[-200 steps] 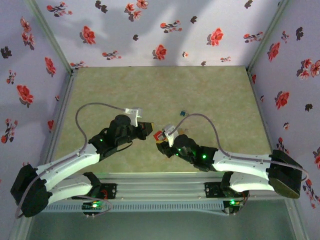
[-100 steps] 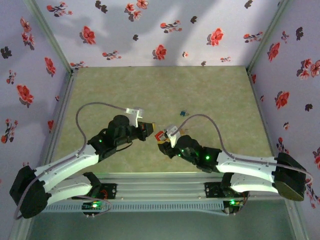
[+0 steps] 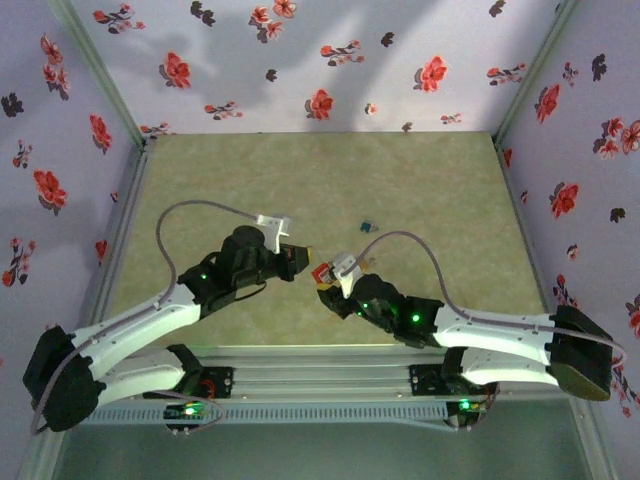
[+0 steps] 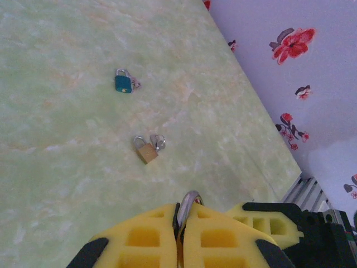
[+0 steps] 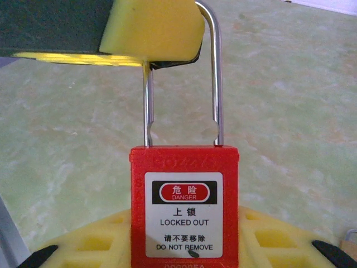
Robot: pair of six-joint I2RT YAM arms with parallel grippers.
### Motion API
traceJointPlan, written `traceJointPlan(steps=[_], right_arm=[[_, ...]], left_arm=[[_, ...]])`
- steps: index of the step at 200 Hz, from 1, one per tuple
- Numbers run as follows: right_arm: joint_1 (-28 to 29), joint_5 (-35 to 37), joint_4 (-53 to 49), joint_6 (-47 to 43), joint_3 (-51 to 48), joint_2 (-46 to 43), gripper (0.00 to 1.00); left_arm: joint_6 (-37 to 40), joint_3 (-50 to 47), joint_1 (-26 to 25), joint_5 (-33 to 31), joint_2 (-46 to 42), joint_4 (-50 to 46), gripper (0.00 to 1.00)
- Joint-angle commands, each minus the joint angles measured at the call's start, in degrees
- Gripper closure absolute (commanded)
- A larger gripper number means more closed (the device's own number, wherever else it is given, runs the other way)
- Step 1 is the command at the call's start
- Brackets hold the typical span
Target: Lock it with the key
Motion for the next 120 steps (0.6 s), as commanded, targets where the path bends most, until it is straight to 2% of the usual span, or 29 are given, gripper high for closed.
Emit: traceJointPlan(steps=[1,31,100,120], right_arm=[[0.29,8.67,12.19,-1.86,2.98,-2.83,1.00],[1.20,9.78,11.68,-2.48,3.59,-2.60,1.00],[2.48,10.53,11.54,-2.99,4.95,-1.96,1.00],[2.59,10.34,11.61,-2.85,5.13,-1.89,1.00]], left_arm=[[3.25,-0.84,-1.94,4.46,2.66,-15.82,1.00],[2.82,0.33,-2.02,4.35,4.23,-18.27,1.00],[4.11,0.44,-3.52,7.52,3.47,-17.49,1.00],[4.35,0.74,-3.96,8.31,3.22,-17.71,0.97]])
